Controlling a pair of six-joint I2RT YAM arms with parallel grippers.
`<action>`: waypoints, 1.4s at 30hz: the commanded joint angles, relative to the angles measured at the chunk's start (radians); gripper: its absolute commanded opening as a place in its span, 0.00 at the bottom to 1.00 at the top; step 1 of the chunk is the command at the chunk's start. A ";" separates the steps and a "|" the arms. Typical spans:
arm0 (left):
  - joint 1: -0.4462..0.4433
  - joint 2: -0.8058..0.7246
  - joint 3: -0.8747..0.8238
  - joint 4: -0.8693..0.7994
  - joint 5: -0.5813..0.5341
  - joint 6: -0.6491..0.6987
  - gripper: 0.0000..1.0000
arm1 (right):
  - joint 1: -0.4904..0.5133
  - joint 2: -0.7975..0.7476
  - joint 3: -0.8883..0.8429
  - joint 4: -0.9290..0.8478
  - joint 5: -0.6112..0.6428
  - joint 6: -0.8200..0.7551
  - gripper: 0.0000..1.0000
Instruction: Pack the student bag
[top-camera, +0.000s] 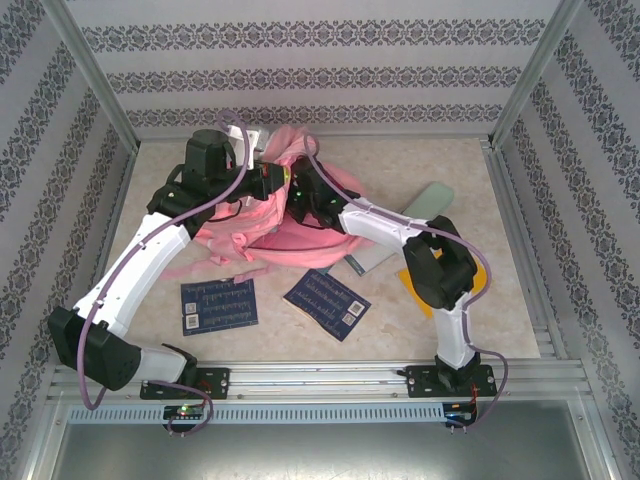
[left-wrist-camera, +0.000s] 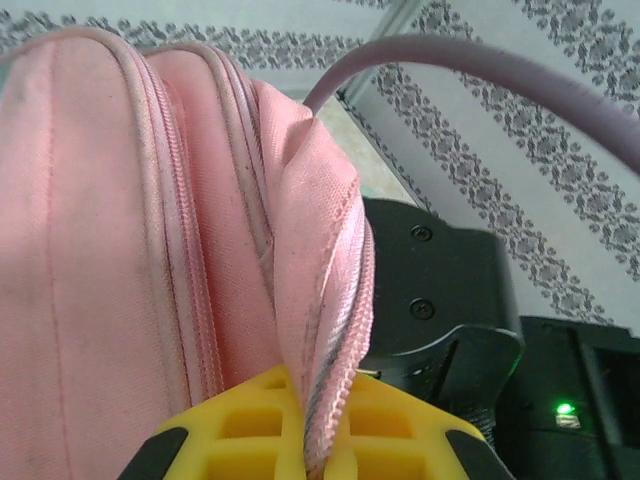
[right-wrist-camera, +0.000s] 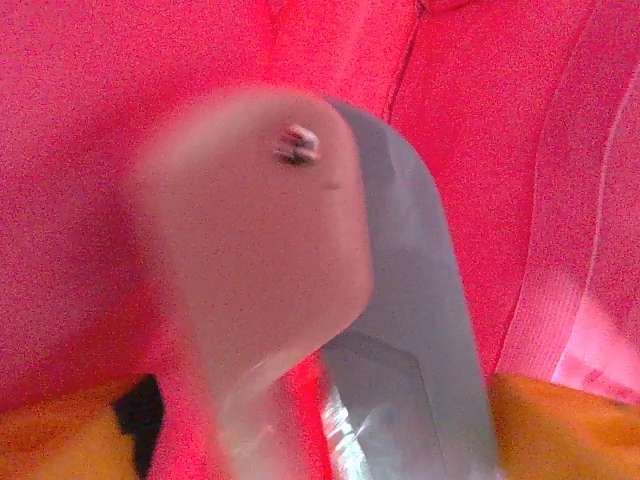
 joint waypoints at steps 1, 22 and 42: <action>-0.012 -0.019 0.014 0.182 0.103 -0.026 0.00 | 0.035 0.000 0.002 0.127 -0.026 0.015 0.98; 0.042 0.064 -0.009 0.216 0.106 -0.091 0.00 | -0.083 -0.556 -0.325 -0.720 0.643 -0.657 0.98; 0.031 0.097 -0.012 0.218 0.120 -0.113 0.00 | -0.624 -0.223 -0.164 -0.758 0.346 -0.228 0.98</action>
